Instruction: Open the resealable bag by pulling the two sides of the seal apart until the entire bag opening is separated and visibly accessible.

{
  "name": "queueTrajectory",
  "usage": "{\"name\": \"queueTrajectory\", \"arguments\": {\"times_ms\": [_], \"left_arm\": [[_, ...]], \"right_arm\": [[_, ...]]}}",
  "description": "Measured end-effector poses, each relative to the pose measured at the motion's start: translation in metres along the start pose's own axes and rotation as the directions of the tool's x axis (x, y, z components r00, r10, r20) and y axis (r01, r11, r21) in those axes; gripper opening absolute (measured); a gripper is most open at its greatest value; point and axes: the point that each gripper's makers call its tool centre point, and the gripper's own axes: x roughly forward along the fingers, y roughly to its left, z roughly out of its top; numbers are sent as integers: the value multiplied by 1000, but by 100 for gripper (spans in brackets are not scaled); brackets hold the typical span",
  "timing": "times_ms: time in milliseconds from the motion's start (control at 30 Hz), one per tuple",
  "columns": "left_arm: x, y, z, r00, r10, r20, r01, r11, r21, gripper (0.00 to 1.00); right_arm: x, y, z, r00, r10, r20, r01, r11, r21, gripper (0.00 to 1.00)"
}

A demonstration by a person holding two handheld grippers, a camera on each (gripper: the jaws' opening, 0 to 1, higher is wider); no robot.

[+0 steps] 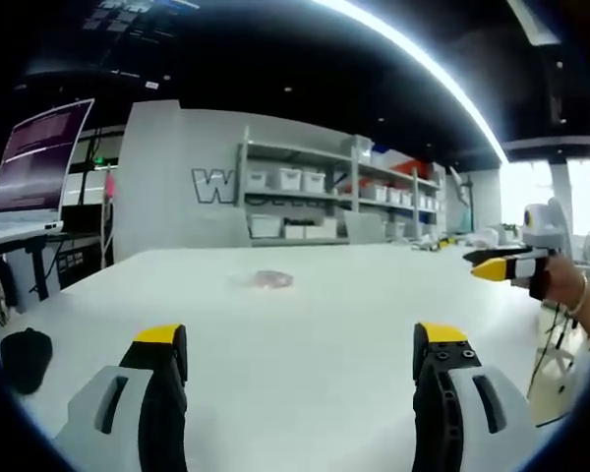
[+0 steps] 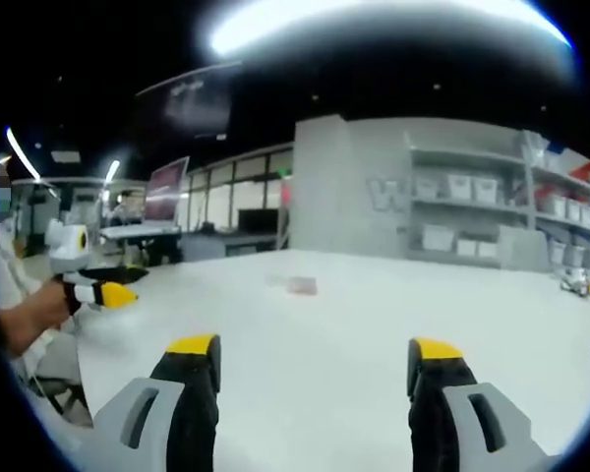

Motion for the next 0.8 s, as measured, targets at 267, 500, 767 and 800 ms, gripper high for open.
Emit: {"name": "queueTrajectory", "arguments": {"times_ms": [267, 500, 767, 800], "left_arm": [[-3, 1, 3, 1000, 4, 8, -4, 1000, -1, 93], [-6, 4, 4, 1000, 11, 13, -10, 1000, -3, 93], [-8, 5, 4, 1000, 12, 18, -12, 1000, -9, 93], [-9, 5, 4, 1000, 12, 18, -12, 1000, -9, 93]], "right_arm": [[9, 9, 6, 1000, 18, 6, -18, 1000, -20, 75], [15, 11, 6, 1000, 24, 1, -24, 1000, -17, 73], [22, 10, 6, 1000, 24, -10, -24, 1000, -14, 72], [23, 11, 6, 1000, 26, -13, -26, 1000, -16, 72]]}}
